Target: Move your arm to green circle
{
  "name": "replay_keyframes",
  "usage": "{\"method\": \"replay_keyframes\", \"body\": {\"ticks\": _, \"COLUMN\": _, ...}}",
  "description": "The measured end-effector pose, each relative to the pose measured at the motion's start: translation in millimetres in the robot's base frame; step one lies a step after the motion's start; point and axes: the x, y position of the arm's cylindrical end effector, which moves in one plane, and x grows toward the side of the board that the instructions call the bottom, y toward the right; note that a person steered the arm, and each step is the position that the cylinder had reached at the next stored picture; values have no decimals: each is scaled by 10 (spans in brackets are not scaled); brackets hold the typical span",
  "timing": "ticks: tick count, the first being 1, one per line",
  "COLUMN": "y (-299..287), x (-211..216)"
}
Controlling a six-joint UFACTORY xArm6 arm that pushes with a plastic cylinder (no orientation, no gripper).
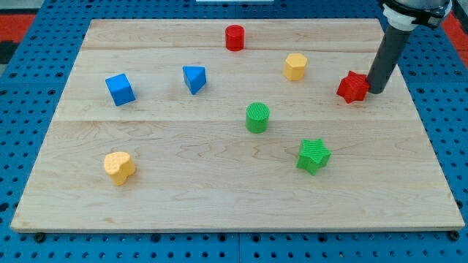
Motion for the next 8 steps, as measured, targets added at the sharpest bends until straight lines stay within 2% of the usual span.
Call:
{"method": "replay_keyframes", "body": {"ticks": 2, "y": 409, "x": 87}}
{"method": "replay_keyframes", "body": {"ticks": 3, "y": 395, "x": 521}}
{"method": "replay_keyframes", "body": {"ticks": 4, "y": -247, "x": 618}}
{"method": "replay_keyframes", "body": {"ticks": 5, "y": -714, "x": 525}}
{"method": "replay_keyframes", "body": {"ticks": 6, "y": -846, "x": 267}}
{"method": "replay_keyframes", "body": {"ticks": 7, "y": -898, "x": 223}}
{"method": "replay_keyframes", "body": {"ticks": 8, "y": -1301, "x": 189}}
